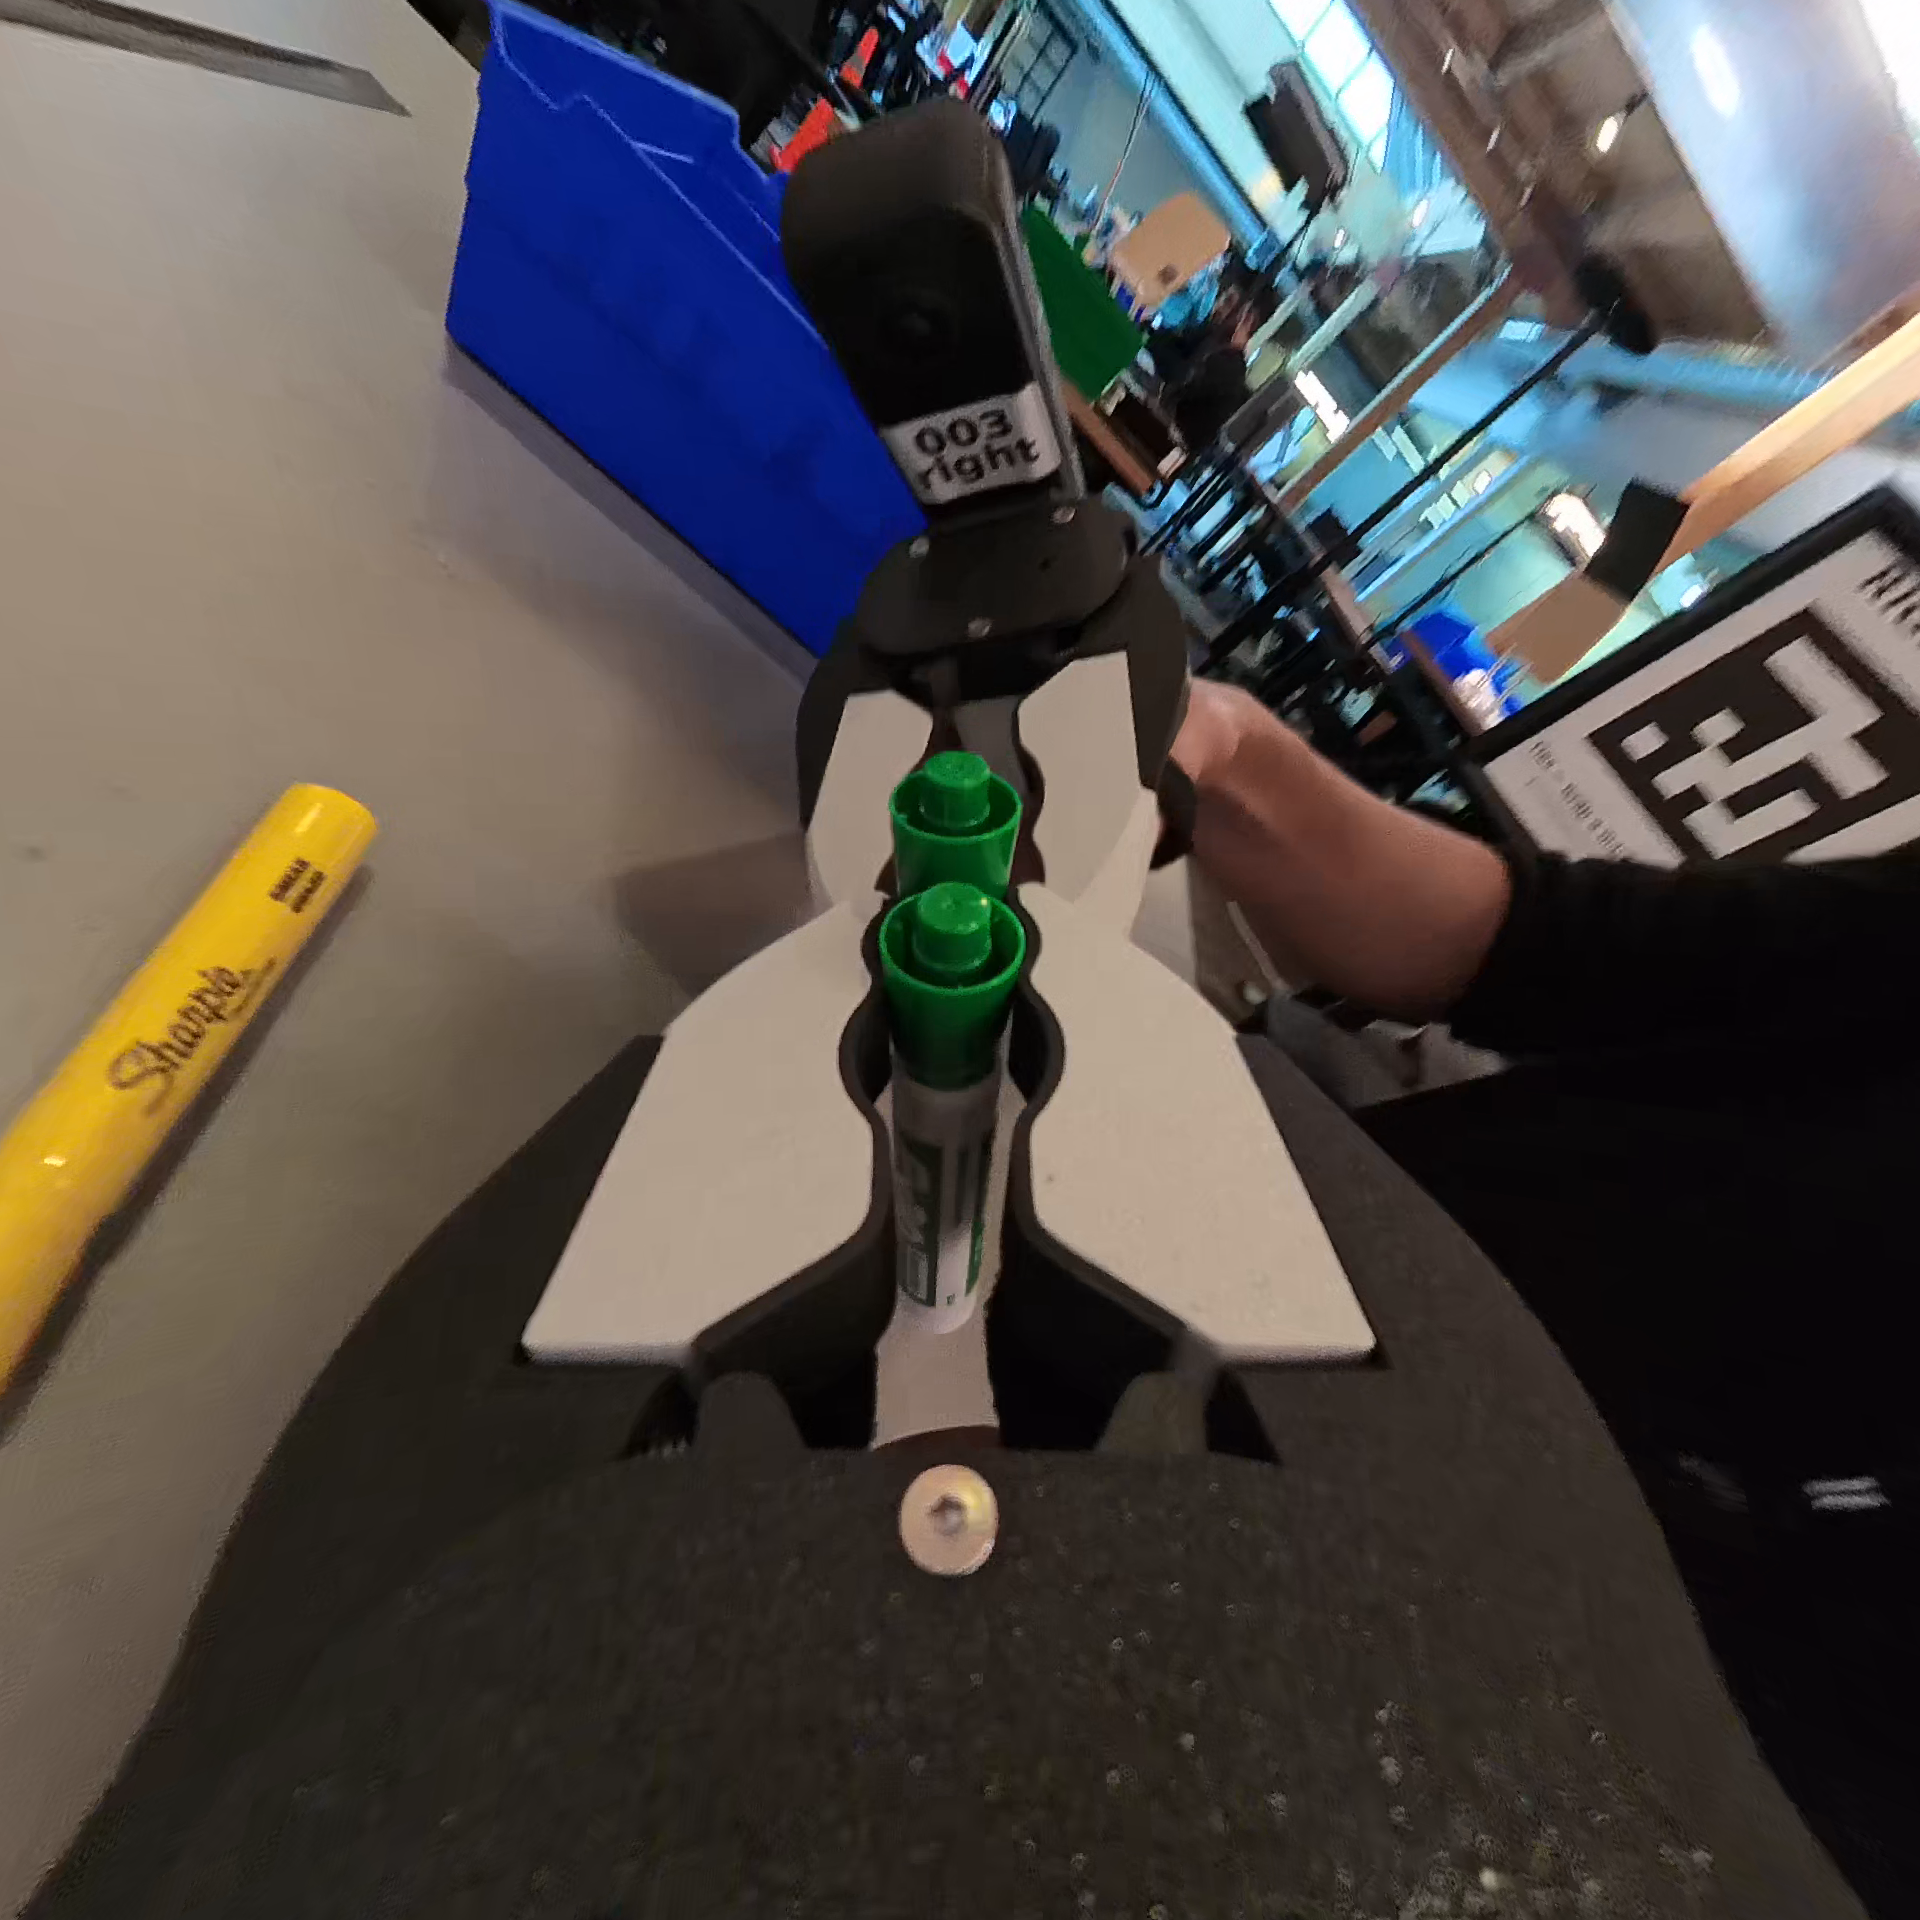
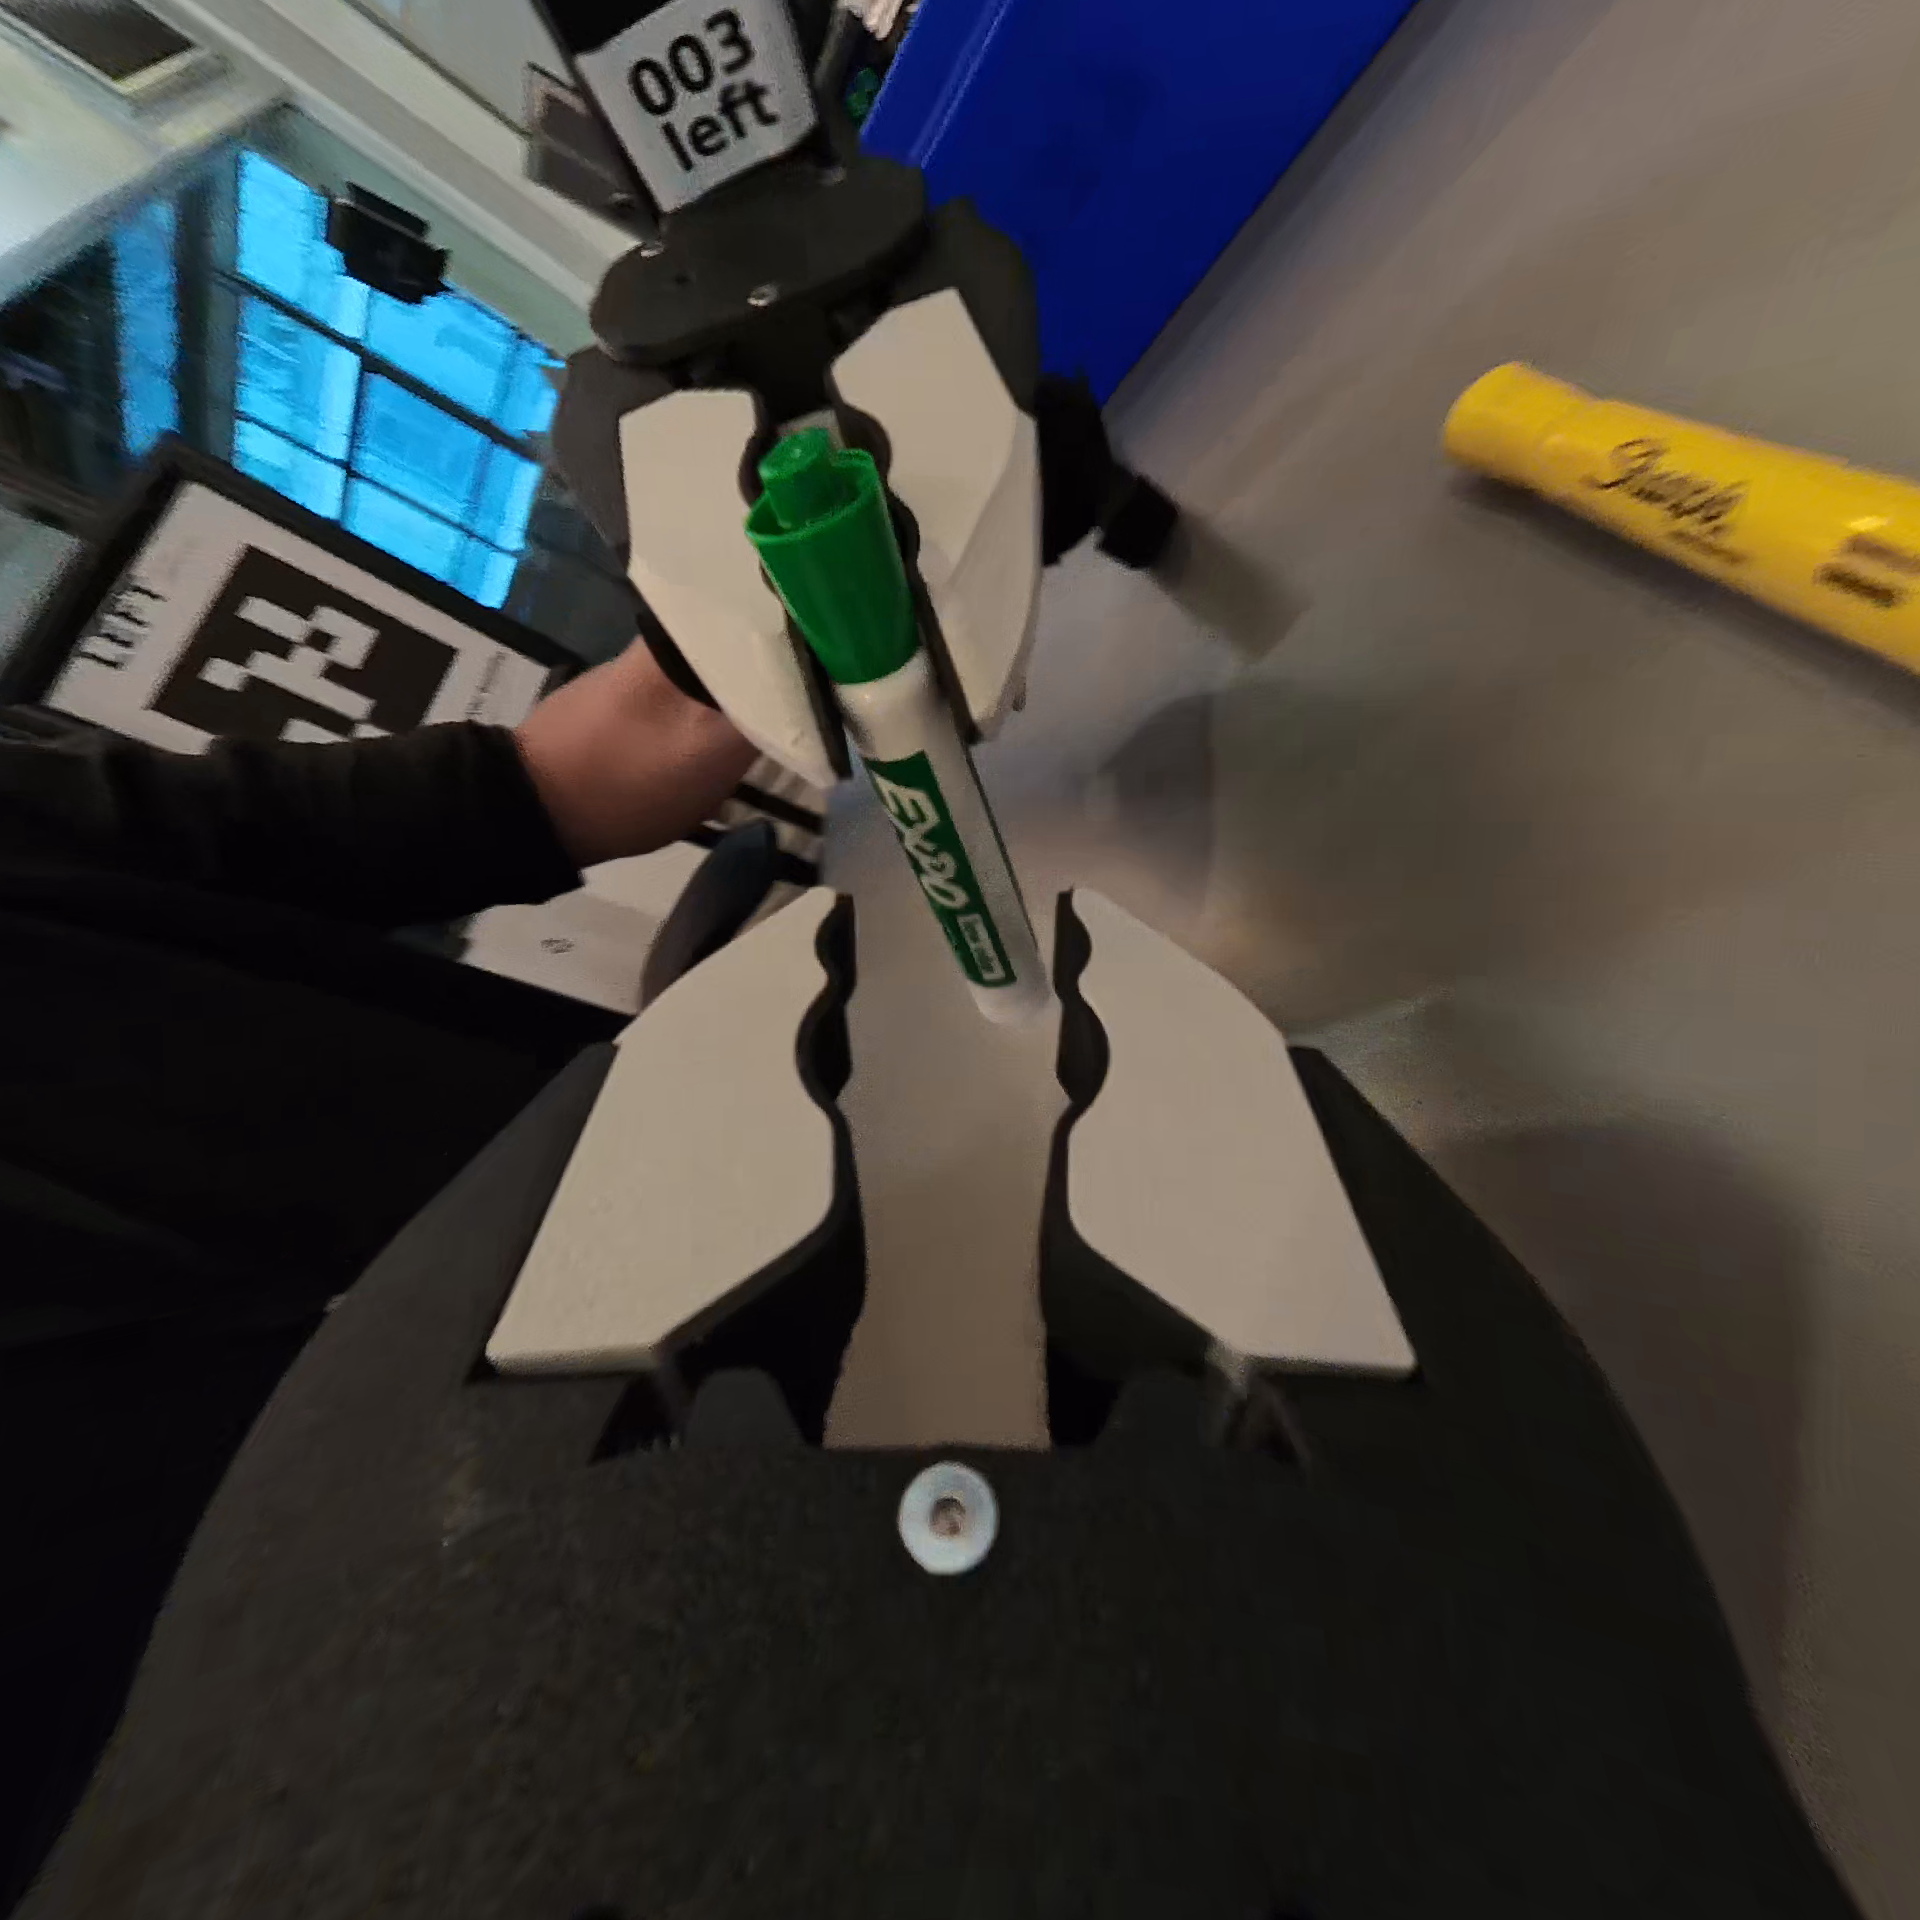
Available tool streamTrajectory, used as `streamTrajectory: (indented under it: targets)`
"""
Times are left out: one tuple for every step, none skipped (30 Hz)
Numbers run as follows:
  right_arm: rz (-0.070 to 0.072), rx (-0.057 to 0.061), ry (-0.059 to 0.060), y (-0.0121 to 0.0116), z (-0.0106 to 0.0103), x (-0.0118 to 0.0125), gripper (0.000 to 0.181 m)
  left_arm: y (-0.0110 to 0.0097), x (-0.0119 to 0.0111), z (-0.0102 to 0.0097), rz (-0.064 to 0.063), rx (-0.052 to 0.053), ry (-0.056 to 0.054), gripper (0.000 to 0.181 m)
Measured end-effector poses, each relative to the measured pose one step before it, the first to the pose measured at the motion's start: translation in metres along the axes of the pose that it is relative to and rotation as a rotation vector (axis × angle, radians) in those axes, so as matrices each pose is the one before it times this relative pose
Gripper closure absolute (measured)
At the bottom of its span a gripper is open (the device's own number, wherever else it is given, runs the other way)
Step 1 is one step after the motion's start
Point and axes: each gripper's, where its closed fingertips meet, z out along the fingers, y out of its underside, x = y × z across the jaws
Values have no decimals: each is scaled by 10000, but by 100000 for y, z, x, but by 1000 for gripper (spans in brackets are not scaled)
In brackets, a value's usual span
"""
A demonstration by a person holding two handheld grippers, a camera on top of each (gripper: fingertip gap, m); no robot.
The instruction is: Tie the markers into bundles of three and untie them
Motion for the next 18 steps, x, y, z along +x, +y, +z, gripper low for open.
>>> streamTrajectory:
  targets:
    - [-321,131,415,-177,-578,196,145,188,-218,-37,380,-233,-176,163]
    - [-327,158,322,-309,-628,-3,145,309,-263,12,291,-300,-195,163]
    - [-340,208,322,-510,-667,-92,145,273,-97,58,294,-243,-107,163]
    - [-410,261,339,-689,-667,-106,145,163,109,94,324,-149,-2,163]
    - [-464,205,335,-720,-579,-116,144,159,174,125,295,-136,20,163]
    - [-482,139,262,-678,-406,-193,144,193,193,185,231,-161,40,163]
    - [-480,111,159,-617,-206,-258,144,231,221,231,206,-192,66,163]
    - [-463,35,107,-418,15,-242,145,154,166,240,208,-140,21,163]
    - [-471,-21,111,-254,185,-139,145,84,159,254,190,-99,27,163]
    - [-427,-35,61,-57,325,-165,146,96,239,275,160,-114,89,163]
    - [-330,-116,-123,114,401,-369,147,66,234,260,149,-92,94,163]
    - [-219,-88,-161,121,415,-360,149,103,156,265,150,-113,37,163]
    - [-181,-119,-164,197,443,-321,149,115,84,254,160,-113,-17,163]
    - [-181,-200,-61,245,369,-165,149,104,90,226,139,-96,-5,163]
    - [-182,-101,37,89,262,-33,150,143,97,217,74,-110,22,163]
    - [-145,-53,-60,44,210,-172,150,141,93,193,47,-99,24,163]
    - [-63,-195,-68,163,181,-111,152,138,97,176,46,-88,24,163]
    - [-38,-276,62,246,160,118,153,135,98,157,37,-93,23,163]
